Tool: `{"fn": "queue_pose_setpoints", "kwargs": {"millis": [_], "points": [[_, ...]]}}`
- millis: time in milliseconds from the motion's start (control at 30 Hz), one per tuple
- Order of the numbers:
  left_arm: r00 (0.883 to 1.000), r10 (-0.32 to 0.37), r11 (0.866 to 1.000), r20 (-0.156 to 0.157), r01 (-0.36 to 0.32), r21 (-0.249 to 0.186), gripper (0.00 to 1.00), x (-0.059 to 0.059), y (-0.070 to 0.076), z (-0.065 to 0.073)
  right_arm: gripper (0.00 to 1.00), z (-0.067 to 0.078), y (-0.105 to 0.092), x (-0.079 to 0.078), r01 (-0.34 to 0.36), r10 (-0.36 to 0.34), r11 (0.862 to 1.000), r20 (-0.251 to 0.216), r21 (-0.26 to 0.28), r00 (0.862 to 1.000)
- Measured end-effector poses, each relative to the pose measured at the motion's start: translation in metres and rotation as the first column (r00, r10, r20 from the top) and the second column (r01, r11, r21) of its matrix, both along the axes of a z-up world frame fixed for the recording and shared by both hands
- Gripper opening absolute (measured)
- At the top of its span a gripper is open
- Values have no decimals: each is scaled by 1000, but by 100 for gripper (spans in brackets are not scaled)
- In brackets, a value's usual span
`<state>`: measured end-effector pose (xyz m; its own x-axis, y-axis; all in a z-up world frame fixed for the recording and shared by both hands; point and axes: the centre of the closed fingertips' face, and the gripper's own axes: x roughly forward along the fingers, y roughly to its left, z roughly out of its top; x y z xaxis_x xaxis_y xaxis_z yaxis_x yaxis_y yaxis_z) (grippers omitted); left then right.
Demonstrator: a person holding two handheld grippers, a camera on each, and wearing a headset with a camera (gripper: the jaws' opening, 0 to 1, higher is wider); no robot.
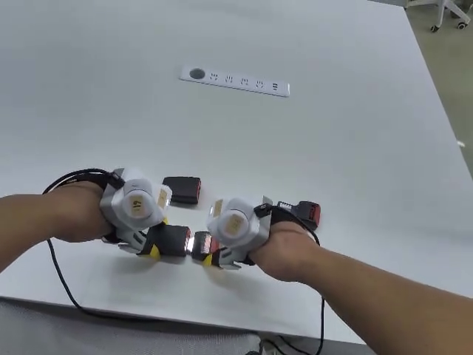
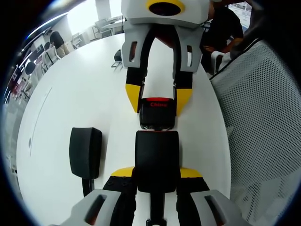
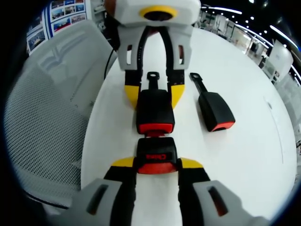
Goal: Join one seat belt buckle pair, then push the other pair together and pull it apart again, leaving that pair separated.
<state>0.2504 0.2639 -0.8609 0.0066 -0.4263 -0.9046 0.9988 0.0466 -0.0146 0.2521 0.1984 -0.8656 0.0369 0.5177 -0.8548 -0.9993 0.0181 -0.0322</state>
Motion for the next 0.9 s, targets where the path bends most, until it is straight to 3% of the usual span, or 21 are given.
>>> {"fn": "queue_pose_setpoints", "kwargs": {"millis": [500,667,800,900], "points": [[1000,16,1000,-3,-16,1,34,2,1,-4,35,-1,1,0,16,-16,1000,-9,-6,1000],[1000,0,999,-6,0,52,34,2,0,-5,35,-2,2,0,10,-11,999,-17,-53,1000],[998,48,997,-29,-46,66,35,3,1,-5,36,-2,1,0,4,-5,999,-15,-50,1000],[998,57,995,-21,-55,81,34,2,3,-4,37,3,1,0,6,-6,999,-5,-37,1000]]}}
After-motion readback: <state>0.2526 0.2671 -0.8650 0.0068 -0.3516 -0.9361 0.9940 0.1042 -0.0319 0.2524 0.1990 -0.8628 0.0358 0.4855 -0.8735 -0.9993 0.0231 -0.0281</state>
